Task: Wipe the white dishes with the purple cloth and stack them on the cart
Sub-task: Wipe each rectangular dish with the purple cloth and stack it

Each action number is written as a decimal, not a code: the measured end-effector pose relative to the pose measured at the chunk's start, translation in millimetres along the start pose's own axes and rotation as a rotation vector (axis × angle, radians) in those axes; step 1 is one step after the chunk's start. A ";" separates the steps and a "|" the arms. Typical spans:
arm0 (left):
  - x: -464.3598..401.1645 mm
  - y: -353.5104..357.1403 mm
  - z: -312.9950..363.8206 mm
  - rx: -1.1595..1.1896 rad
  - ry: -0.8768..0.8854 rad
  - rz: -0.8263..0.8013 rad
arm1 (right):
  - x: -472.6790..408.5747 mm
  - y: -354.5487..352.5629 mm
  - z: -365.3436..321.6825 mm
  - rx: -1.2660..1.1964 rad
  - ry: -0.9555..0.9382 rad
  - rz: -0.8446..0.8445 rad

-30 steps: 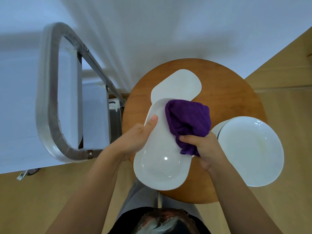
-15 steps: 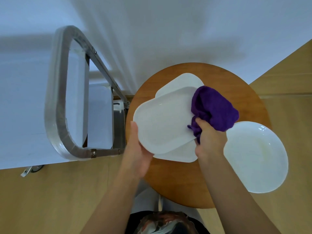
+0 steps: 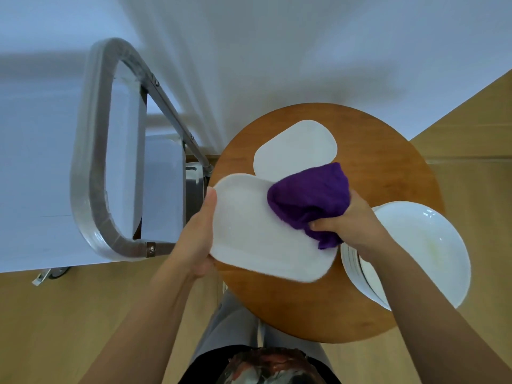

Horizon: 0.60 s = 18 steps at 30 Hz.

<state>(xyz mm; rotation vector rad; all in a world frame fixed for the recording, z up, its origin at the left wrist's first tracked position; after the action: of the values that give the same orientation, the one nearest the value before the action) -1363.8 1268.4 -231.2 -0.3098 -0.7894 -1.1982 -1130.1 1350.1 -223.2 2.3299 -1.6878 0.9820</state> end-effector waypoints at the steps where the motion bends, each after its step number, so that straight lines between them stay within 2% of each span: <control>1: 0.1 2.3 -0.8 -0.055 -0.024 -0.017 | -1.9 1.6 -3.9 0.096 -0.038 -0.049; 3: -0.4 3.5 -4.3 -0.080 -0.062 0.012 | -1.3 5.4 -8.2 0.379 -0.101 -0.120; 6: -0.3 5.4 -8.3 0.004 -0.076 0.091 | 7.8 14.5 -16.9 0.708 -0.330 -0.059; 8: 0.7 11.6 -9.6 0.076 -0.063 0.098 | 17.8 25.7 -22.9 0.717 -0.463 0.030; 12: 7.5 34.1 -13.9 0.124 -0.052 0.070 | 24.5 45.7 -25.5 0.575 -0.346 0.251; 14: 11.4 43.9 -17.1 0.098 -0.024 0.088 | 26.6 63.0 -26.4 0.539 -0.297 0.274; 18: 11.7 49.3 -13.7 0.083 0.042 0.147 | 32.9 91.5 -42.8 0.554 -0.388 0.255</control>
<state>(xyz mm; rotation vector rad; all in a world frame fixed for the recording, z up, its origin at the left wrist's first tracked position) -1311.9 1269.7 -223.7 -0.2691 -0.7644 -1.0279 -1223.7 1307.1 -197.0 2.8525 -2.1190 1.2371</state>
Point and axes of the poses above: each hand's wrist, its own x-axis away from the middle knuckle, its own y-axis out of the palm, z = x × y, the point moved 7 cm from there along -x, towards the middle knuckle, and after that the axes turned 3 degrees about x, right-handed, at the moved point
